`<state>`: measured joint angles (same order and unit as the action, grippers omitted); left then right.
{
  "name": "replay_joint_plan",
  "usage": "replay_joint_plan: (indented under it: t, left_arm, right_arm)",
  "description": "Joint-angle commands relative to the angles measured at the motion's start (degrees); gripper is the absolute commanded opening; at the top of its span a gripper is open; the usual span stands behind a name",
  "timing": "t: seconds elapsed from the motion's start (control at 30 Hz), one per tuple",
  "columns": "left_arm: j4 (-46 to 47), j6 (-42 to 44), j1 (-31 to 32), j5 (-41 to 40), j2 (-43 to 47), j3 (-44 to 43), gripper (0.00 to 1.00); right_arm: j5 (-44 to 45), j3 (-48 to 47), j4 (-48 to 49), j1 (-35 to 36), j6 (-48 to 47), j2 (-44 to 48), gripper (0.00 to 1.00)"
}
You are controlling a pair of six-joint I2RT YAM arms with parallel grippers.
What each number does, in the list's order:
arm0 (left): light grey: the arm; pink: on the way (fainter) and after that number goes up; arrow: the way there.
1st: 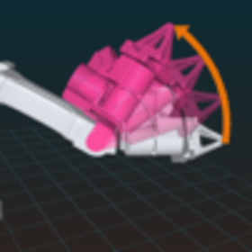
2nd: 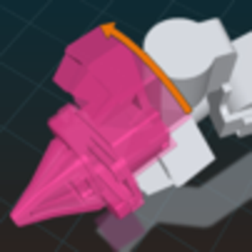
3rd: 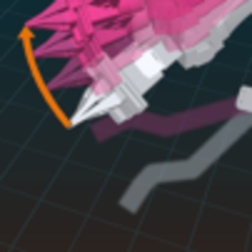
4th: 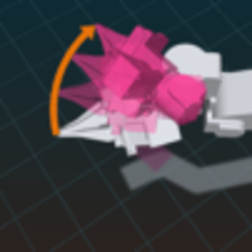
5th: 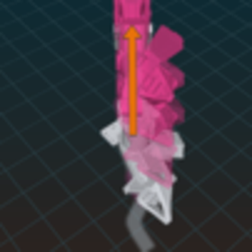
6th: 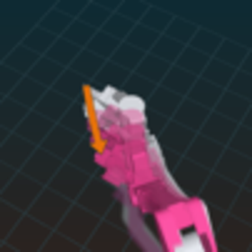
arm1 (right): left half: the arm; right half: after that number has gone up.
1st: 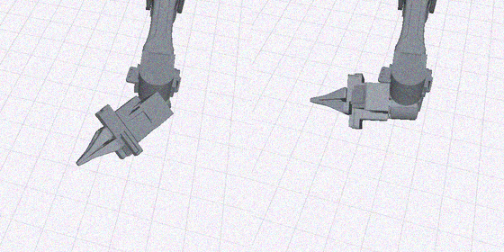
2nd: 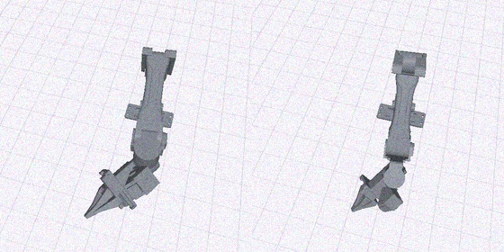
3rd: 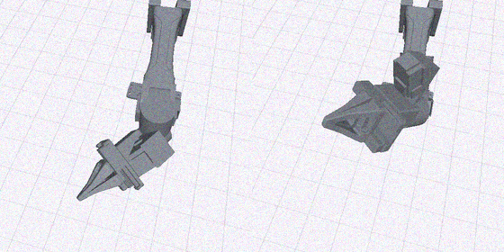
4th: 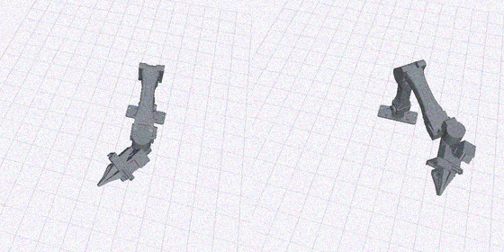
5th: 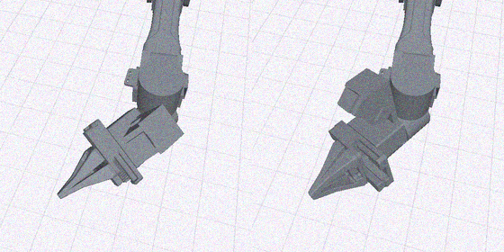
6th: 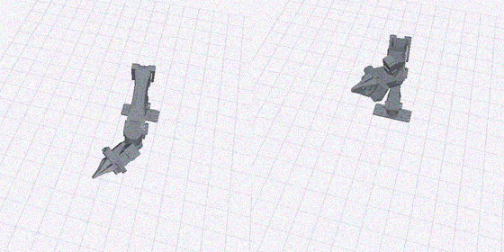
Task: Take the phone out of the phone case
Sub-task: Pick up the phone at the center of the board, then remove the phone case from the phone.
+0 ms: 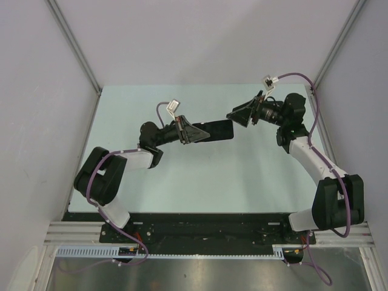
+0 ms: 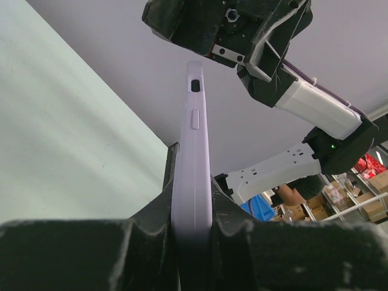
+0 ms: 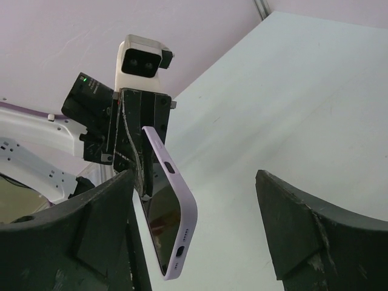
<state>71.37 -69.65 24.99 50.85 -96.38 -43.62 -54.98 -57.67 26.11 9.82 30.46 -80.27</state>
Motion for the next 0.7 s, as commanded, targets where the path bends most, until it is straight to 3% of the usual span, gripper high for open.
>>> replay_joint_plan:
  t: [0.0, 0.17, 0.3, 0.67]
  left_arm:
    - [22.84, -0.23, 0.23, -0.4, 1.63, -0.59, 0.0]
    - [23.2, 0.83, 0.32, -0.4, 2.95, -0.24, 0.0]
    - [23.37, 1.09, 0.23, -0.66, 3.48, -0.07, 0.0]
    - [23.9, 1.18, 0.32, -0.4, 4.0, -0.07, 0.0]
  right_arm:
    - [-2.85, 0.01, 3.69, -0.51, 1.36, 1.17, 0.84]
    - [-1.71, 2.56, 6.32, -0.68, 4.69, 2.92, 0.79]
    - [-1.18, 4.58, 11.67, -0.51, 10.05, 2.31, 0.68]
    - [-0.3, 8.27, 24.86, 1.25, 19.9, -0.85, 0.58]
